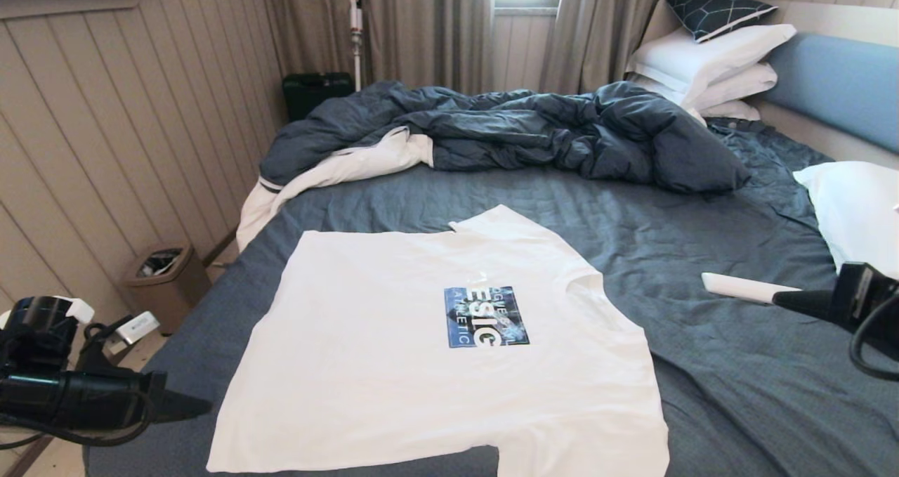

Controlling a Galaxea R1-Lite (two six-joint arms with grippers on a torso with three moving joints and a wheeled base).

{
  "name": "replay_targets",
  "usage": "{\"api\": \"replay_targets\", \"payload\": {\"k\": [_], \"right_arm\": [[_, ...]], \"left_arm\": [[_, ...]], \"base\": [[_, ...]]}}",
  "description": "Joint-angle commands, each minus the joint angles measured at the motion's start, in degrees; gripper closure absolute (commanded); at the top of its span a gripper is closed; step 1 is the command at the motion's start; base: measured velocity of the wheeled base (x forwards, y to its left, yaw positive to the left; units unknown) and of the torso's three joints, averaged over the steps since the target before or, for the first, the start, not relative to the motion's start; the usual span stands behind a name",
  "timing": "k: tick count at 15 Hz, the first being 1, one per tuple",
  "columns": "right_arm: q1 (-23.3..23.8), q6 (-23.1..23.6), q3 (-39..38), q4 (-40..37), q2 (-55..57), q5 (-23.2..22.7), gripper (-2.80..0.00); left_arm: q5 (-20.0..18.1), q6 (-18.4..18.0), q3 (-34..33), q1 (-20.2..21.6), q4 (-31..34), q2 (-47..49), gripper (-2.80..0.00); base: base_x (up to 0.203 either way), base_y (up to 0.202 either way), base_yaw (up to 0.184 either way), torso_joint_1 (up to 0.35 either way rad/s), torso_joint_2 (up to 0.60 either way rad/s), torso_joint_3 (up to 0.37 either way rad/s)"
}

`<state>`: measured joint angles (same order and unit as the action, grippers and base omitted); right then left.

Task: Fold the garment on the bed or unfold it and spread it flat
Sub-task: Fold the white T-shirt

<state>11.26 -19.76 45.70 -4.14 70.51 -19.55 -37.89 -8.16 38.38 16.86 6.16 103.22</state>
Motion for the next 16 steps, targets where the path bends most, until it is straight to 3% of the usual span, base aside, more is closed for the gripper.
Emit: {"api": "replay_targets", "payload": {"k": [1, 8, 10, 13, 16], "right_arm": [[-0.1, -0.1, 1.4, -0.3, 0.2, -0.1, 0.00], [-0.1, -0.1, 3.7, -0.3, 2.1, 0.1, 0.00], [-0.1, -0.1, 4.0, -0.2, 2.8, -0.1, 0.00], [-0.1, -0.2, 4.5, -0.1, 4.1, -0.2, 0.00], [-0.1, -0.3, 5.5, -0.1, 4.8, -0.1, 0.00]], "left_arm": [[-0.1, 0.0, 0.9, 0.1, -0.8, 3.2, -2.80], [2.8, 0.4, 2.0, 0.0, -12.8, 13.5, -2.80], [2.8, 0.4, 2.5, -0.2, -12.4, 13.9, -2.80], [2.8, 1.8, 2.7, -2.6, -12.1, 13.6, -2.80], [2.8, 5.6, 2.7, -7.8, -12.2, 13.2, -2.80]], "base": [[0.000, 0.000, 0.000, 0.000, 0.00, 0.000], [0.000, 0.000, 0.000, 0.000, 0.00, 0.000], [0.000, 0.000, 0.000, 0.000, 0.00, 0.000], [0.000, 0.000, 0.000, 0.000, 0.00, 0.000], [0.000, 0.000, 0.000, 0.000, 0.00, 0.000]]}}
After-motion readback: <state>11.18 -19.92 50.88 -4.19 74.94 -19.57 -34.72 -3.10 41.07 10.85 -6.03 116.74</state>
